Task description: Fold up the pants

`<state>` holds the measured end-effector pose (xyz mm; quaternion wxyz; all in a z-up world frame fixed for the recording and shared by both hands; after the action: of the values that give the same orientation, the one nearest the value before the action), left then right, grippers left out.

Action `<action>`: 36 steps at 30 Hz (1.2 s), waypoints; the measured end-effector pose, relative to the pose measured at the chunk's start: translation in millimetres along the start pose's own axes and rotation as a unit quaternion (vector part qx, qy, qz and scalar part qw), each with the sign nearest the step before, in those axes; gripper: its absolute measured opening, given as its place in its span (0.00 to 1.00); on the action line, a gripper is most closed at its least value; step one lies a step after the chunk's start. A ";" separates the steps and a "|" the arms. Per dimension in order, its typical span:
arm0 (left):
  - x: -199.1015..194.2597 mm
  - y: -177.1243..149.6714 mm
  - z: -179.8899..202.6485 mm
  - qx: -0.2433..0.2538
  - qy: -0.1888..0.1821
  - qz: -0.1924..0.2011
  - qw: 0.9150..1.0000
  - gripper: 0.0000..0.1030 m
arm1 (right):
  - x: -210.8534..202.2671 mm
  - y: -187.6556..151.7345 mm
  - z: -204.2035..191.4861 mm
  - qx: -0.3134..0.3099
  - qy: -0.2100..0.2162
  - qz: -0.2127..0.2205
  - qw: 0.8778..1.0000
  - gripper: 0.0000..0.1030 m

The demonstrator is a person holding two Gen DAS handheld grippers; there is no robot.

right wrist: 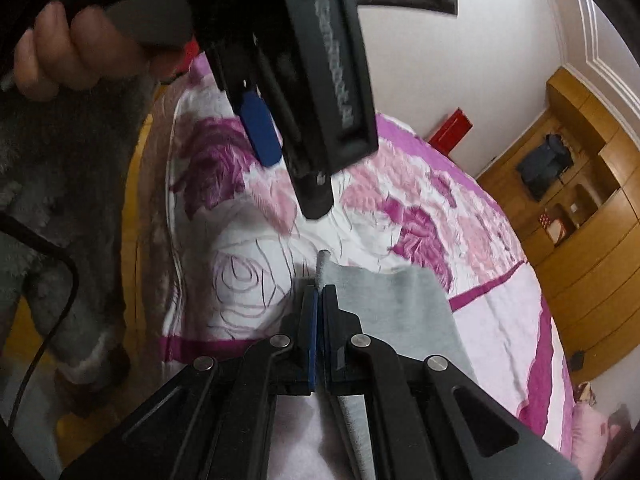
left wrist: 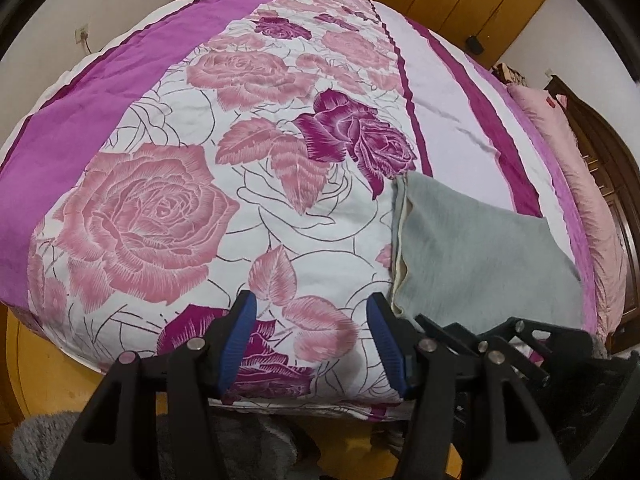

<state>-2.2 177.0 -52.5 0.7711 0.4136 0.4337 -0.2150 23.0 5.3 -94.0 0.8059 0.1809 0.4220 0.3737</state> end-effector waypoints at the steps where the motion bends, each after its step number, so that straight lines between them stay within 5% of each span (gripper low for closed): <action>1: 0.2 0.1 -0.5 -0.001 0.000 0.000 1.000 0.58 | -1.5 1.6 -0.1 0.000 0.001 0.003 1.000 0.00; 8: 2.1 0.1 0.1 0.001 0.003 -0.004 1.000 0.58 | 7.0 -4.3 -20.6 -0.029 0.011 -0.018 0.999 0.01; 11: 2.4 -1.1 1.8 0.007 0.006 -0.004 1.000 0.58 | -4.2 7.2 -17.4 -0.021 0.040 -0.004 0.999 0.10; 16: 1.3 -1.7 -0.6 -0.001 0.000 -0.003 1.000 0.58 | -29.6 21.8 43.3 0.056 0.111 0.052 0.991 0.22; 19: 0.7 -1.2 -1.3 -0.008 0.001 -0.001 1.000 0.58 | -7.1 10.5 83.0 0.066 0.087 0.015 0.994 0.22; 24: 1.9 5.1 16.2 0.010 0.000 0.010 1.000 0.58 | 46.5 -8.1 121.4 0.097 0.129 -0.039 0.986 0.22; 32: 19.7 16.6 30.5 0.015 -0.028 0.000 0.999 0.58 | 88.2 -27.6 128.0 0.105 0.185 -0.070 0.975 0.20; 34: 21.6 20.2 24.3 -0.019 -0.061 -0.005 0.998 0.57 | 87.5 -29.4 130.1 0.118 0.205 -0.055 0.970 0.02; 36: 15.2 25.2 21.2 -0.036 -0.084 0.013 0.996 0.57 | 82.0 -29.5 127.7 0.105 0.194 -0.041 0.974 0.00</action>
<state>33.6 174.2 -48.0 0.8221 0.3715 0.3695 -0.2228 170.4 50.9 -82.7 0.6999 0.1708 0.6144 0.3216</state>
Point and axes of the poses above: each gripper's, at about its wrist camera, not at the fingertips, and x roughly the way its jaws point, z to its right, y to its top, the point moved 3 cm from there along x, roughly the way its jaws point, and after that the axes turned 4 degrees about z, right-handed, at the moved point
